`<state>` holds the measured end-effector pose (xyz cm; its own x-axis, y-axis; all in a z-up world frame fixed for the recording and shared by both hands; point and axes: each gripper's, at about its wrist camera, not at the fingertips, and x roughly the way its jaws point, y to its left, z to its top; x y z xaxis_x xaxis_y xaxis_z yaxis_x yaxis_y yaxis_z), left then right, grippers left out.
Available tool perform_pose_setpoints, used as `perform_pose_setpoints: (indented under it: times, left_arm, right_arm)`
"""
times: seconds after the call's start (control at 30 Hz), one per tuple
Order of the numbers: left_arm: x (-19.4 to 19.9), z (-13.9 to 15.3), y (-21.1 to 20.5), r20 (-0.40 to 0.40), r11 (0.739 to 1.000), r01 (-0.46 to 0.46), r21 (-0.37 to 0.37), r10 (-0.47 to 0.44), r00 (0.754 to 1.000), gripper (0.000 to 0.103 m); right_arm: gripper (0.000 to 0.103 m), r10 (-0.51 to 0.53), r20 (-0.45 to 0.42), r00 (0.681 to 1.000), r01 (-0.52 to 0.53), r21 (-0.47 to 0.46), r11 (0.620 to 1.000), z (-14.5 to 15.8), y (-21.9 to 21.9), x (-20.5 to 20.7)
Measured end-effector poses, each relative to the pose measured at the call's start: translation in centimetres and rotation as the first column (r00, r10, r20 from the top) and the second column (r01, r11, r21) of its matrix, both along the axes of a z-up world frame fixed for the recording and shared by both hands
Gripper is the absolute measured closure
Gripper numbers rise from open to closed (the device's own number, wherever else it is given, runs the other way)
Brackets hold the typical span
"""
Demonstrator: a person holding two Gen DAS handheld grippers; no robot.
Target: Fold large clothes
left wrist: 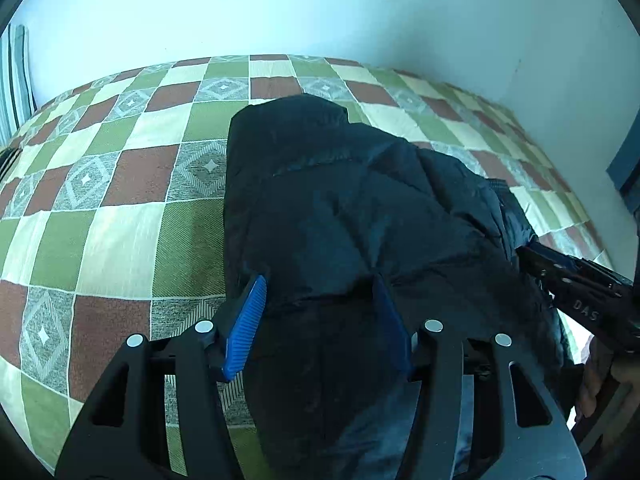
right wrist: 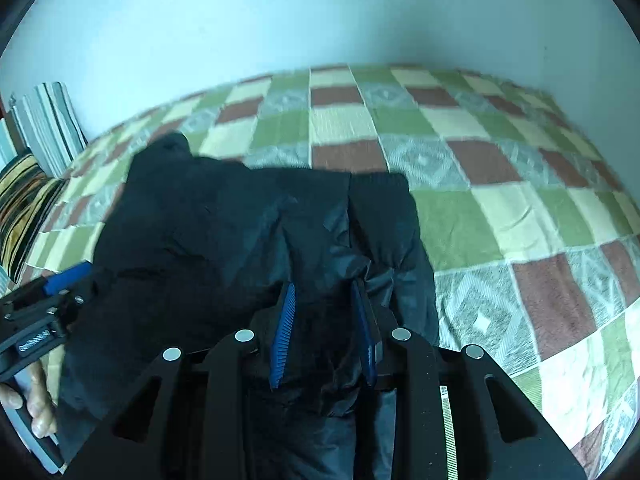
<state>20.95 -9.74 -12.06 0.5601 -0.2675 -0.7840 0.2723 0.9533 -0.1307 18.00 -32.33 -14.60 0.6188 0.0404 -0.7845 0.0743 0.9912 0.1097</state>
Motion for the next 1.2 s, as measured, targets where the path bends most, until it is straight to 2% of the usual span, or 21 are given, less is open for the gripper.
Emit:
perform_pose_setpoints:
  times: [0.13,0.27,0.6,0.73,0.77,0.8,0.87,0.97,1.07,1.2]
  left_arm:
    - [0.5,-1.1,-1.0,-0.013,0.999,0.006,0.051,-0.005,1.0,0.048]
    - [0.9,-2.1,-1.6,-0.027,0.996,0.004,0.093,-0.002,1.0,0.048]
    - [1.0,-2.1,-2.0,-0.019,0.991,0.003,0.137,-0.001,1.0,0.048]
    - [0.3,-0.7,-0.8,0.014,0.997,-0.014,0.079,0.013,1.0,0.048]
    - [-0.1,-0.4,-0.3,0.017,0.997,-0.029,0.065,0.028,0.999,0.046]
    - [-0.5,0.0,0.3,0.019,0.998,-0.047,0.046,0.047,0.999,0.044]
    - [-1.4,0.8,1.5,0.026,0.997,-0.073,0.004,0.073,0.997,0.034]
    - [-3.5,1.5,3.1,0.036,0.995,-0.098,-0.034,0.099,0.994,0.032]
    - [-5.6,1.6,4.2,0.021,0.992,-0.1,-0.08,0.102,0.995,0.028]
    - [-7.6,0.5,4.2,-0.014,0.992,-0.075,-0.098,0.074,0.997,0.023]
  right_arm:
    - [0.076,0.006,-0.064,0.998,-0.005,0.023,1.0,-2.5,-0.3,1.0]
    - [0.077,0.008,-0.086,0.996,-0.004,0.041,0.999,-4.0,-0.3,1.5]
    - [0.077,0.001,-0.094,0.996,0.0,0.003,1.0,-3.8,0.2,1.5]
    - [0.073,-0.001,-0.049,0.999,0.002,0.009,1.0,-2.0,0.0,0.4]
    - [0.066,-0.003,-0.038,0.999,0.003,0.012,1.0,-1.5,0.0,0.0]
    - [0.05,-0.014,-0.012,1.0,0.014,0.011,1.0,-0.8,-0.2,-0.8]
    - [0.036,-0.027,0.019,0.999,0.027,-0.001,1.0,0.0,-0.5,-2.1]
    - [0.036,-0.035,0.012,0.999,0.035,-0.001,0.999,0.2,-1.4,-3.7]
    - [0.036,-0.044,-0.018,0.999,0.045,0.076,0.996,-0.7,-2.7,-4.8]
    - [0.035,-0.046,-0.045,0.998,0.053,0.167,0.984,-2.0,-3.3,-5.4]
